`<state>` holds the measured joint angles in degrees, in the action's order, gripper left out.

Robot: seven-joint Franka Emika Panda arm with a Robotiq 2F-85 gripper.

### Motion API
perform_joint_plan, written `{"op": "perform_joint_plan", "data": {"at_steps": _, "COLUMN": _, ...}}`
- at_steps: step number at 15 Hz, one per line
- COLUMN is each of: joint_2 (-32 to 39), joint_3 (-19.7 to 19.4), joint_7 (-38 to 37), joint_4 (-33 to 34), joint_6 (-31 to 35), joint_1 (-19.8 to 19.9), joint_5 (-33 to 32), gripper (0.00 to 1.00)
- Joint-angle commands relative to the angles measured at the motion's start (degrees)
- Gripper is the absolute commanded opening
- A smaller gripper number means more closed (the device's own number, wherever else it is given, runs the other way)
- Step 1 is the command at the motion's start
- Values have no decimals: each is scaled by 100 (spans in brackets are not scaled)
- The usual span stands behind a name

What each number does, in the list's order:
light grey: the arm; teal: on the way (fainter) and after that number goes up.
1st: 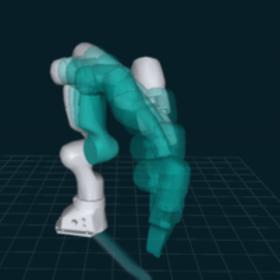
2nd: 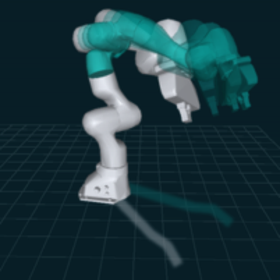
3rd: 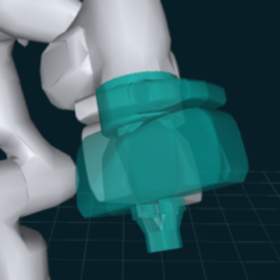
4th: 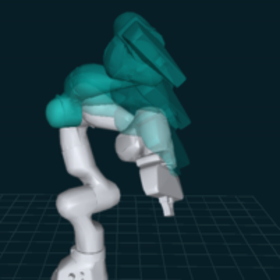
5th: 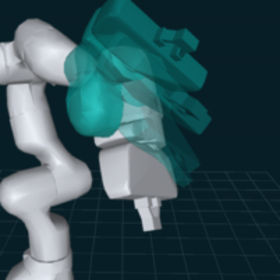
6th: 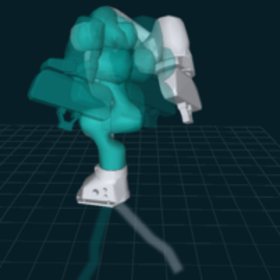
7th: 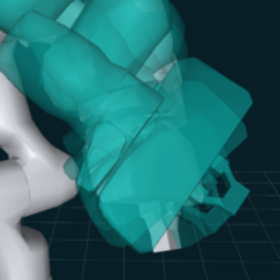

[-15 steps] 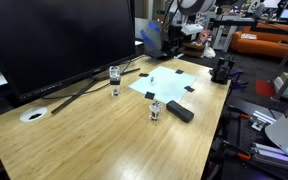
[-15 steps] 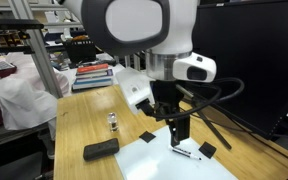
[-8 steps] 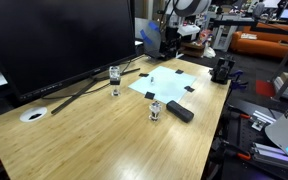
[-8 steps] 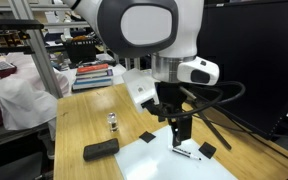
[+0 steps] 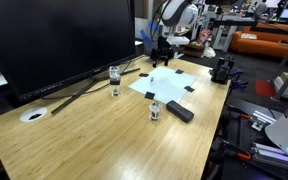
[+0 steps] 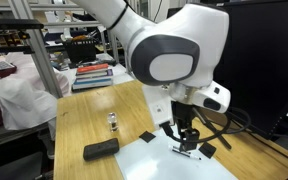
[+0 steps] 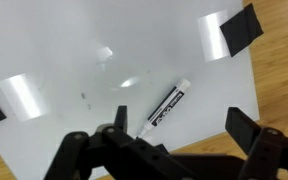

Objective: Pick up the marker and write on the piece of paper

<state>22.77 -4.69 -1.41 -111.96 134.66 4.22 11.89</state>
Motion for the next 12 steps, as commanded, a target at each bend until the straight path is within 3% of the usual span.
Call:
{"op": "perform_joint_plan", "data": {"at_steps": 1, "joint_2": 702, "joint_3": 246, "joint_7": -5, "joint_4": 761, "joint_6": -139, "joint_1": 217, "joint_5": 392, "gripper": 100}}
{"op": "perform_joint_plan", "data": {"at_steps": 10, "joint_2": 974, "joint_3": 253, "joint_7": -216, "joint_4": 905, "joint_6": -1, "joint_1": 152, "joint_5": 393, "gripper": 100}}
{"op": "perform_joint_plan", "data": {"at_steps": 12, "joint_2": 1147, "joint_3": 363, "joint_7": -181, "joint_4": 1076, "joint_6": -68, "joint_1": 270, "joint_5": 632, "gripper": 100}}
